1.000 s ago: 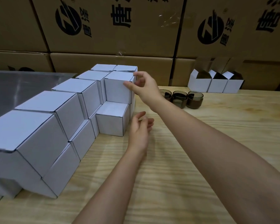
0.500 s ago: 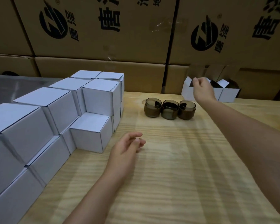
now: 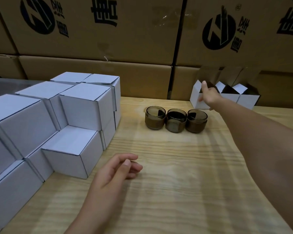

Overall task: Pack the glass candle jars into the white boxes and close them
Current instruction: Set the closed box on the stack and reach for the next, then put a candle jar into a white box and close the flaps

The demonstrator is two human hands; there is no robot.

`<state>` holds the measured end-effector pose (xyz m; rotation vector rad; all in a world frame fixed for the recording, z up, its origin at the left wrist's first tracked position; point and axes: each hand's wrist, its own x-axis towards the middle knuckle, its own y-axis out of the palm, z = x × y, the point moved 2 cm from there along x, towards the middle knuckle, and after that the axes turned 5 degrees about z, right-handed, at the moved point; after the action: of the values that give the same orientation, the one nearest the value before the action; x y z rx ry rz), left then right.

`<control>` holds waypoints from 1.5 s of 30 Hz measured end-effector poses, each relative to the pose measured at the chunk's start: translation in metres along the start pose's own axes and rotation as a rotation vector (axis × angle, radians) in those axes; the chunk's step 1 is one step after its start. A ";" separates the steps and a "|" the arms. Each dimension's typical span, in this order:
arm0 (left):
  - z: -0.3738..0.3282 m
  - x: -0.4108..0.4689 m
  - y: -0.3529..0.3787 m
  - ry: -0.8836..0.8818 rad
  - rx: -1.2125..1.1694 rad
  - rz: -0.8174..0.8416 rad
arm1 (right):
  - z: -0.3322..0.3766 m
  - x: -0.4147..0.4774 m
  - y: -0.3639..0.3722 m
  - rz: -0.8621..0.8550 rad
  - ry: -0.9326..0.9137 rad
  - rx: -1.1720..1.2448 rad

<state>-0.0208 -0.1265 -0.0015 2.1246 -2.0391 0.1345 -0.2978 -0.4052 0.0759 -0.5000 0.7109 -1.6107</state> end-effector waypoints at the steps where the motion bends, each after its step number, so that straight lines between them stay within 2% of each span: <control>1: 0.000 0.000 0.000 0.000 0.002 0.000 | 0.000 0.000 -0.001 -0.007 -0.010 0.009; 6: 0.002 0.001 0.000 0.007 -0.005 0.007 | 0.005 -0.009 -0.002 0.013 -0.061 0.001; 9: 0.003 0.001 0.000 0.001 0.007 -0.004 | 0.018 -0.025 -0.009 -0.021 -0.156 -0.004; 18: -0.006 0.000 0.002 0.003 0.010 0.028 | 0.080 -0.141 -0.020 -0.266 -0.556 -0.071; 22: -0.006 -0.003 0.001 0.036 0.157 0.049 | 0.085 -0.223 0.013 -0.279 -0.629 -0.076; 28: -0.008 -0.003 0.002 0.072 0.262 0.077 | 0.053 -0.312 0.096 -0.270 -0.684 -0.170; 31: -0.004 -0.001 0.002 0.089 0.300 0.044 | 0.041 -0.324 0.119 -0.286 -0.677 -0.148; 35: -0.001 0.001 0.002 0.084 0.280 0.048 | 0.033 -0.329 0.130 -0.397 -0.746 -0.158; 41: -0.001 0.002 0.000 0.126 0.238 0.094 | 0.031 -0.329 0.128 -0.423 -0.930 -0.009; 45: -0.003 0.000 0.000 0.085 0.226 0.106 | 0.029 -0.327 0.122 -0.491 -1.007 0.062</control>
<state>-0.0206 -0.1253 0.0018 2.0923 -2.1763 0.4838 -0.1371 -0.0963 0.0359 -1.3748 -0.2447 -1.5386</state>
